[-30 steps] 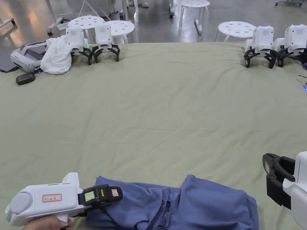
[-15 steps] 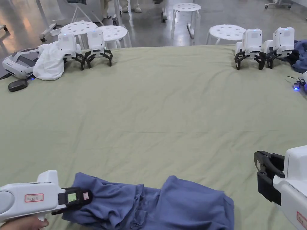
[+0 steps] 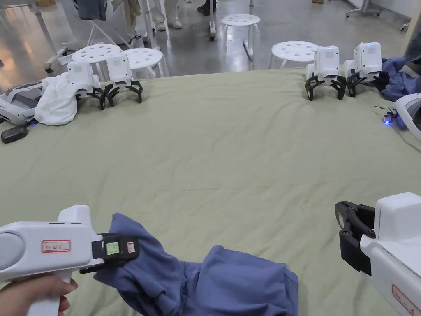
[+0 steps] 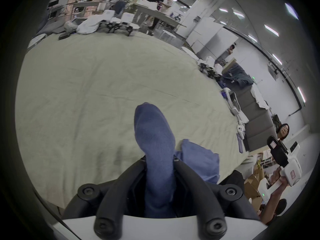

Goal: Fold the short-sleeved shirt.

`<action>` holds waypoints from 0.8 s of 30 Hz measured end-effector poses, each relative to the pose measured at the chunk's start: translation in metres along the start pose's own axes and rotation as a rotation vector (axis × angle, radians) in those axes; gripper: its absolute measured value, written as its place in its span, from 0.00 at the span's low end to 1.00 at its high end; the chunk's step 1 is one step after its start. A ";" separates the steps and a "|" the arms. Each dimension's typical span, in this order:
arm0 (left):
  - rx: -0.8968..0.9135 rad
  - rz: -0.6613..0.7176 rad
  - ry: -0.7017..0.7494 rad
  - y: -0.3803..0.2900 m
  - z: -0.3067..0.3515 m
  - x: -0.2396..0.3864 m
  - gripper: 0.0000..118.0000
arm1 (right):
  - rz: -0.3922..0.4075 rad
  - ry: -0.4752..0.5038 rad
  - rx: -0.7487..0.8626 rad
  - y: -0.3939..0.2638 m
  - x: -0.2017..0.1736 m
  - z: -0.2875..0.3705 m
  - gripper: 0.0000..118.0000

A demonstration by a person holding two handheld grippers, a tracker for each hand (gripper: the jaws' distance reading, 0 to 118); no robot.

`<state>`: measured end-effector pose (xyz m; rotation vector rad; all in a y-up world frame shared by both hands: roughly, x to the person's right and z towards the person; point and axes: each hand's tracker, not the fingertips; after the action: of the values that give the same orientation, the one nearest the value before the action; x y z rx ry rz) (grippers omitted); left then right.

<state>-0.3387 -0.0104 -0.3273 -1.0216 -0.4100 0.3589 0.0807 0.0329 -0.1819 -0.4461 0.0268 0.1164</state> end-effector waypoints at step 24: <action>-0.245 -0.269 0.003 -0.070 -0.165 0.154 0.08 | -0.079 -0.044 -0.020 -0.028 0.043 0.009 0.03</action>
<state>-0.1179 -0.0936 -0.3172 -1.1873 -0.5918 0.0658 0.1263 0.0165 -0.1638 -0.4641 -0.0353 0.0491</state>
